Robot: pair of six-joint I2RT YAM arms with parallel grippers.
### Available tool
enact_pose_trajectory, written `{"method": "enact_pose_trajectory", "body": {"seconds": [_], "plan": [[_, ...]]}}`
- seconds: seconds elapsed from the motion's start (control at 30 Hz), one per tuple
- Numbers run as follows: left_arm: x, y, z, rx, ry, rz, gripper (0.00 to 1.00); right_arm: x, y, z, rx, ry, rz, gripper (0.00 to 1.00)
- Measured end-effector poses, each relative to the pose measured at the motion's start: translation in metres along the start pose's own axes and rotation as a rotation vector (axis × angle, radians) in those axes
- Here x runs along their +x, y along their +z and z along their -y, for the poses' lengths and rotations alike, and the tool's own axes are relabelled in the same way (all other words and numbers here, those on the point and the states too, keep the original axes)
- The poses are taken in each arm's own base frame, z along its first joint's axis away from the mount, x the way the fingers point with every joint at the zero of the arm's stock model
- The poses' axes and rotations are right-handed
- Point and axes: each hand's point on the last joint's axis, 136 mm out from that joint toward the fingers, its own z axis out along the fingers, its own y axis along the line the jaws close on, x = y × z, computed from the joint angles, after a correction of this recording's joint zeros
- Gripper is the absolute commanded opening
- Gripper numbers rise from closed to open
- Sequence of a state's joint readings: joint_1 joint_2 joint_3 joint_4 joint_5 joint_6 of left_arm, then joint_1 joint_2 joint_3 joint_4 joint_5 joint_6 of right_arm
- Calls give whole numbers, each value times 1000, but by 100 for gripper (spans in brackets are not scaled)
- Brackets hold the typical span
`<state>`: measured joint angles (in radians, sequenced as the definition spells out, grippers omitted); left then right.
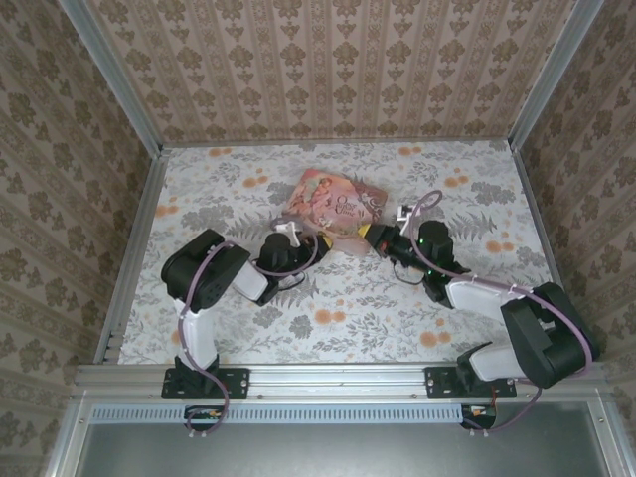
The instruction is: Unlock a padlock with a key
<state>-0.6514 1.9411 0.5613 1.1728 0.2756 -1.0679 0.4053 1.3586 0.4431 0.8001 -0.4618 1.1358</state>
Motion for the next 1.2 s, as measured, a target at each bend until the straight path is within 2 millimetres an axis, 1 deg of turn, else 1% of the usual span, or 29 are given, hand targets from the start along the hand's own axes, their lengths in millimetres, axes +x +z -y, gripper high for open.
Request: {"method": "enact_pose_trajectory", "body": {"seconds": [0.13,0.2,0.27,0.4,0.57,0.7,0.87,1.0,1.2], "plan": [[-1,-13,0,-22,-19,11,0,48,-4,27,69,18,-77,0],[-3,-16,4,-15,-23,15,0,67,-8,39,103,22,-103,0],[-7,-18,12,1,-28,23,0,79,-10,48,130,22,-118,0],[-10,-20,21,27,-54,23,0,91,-3,64,162,34,-123,0],[-7,-21,21,37,-101,5,0,99,7,81,186,59,-115,0],[-4,-23,21,42,-119,-5,0,101,12,86,181,84,-97,0],[-4,-24,23,55,-134,-8,0,100,18,80,155,103,-74,0],[-4,-24,26,66,-150,-9,0,94,24,72,136,109,-47,0],[-4,-24,29,78,-153,-12,0,86,26,73,145,137,-1,0]]}}
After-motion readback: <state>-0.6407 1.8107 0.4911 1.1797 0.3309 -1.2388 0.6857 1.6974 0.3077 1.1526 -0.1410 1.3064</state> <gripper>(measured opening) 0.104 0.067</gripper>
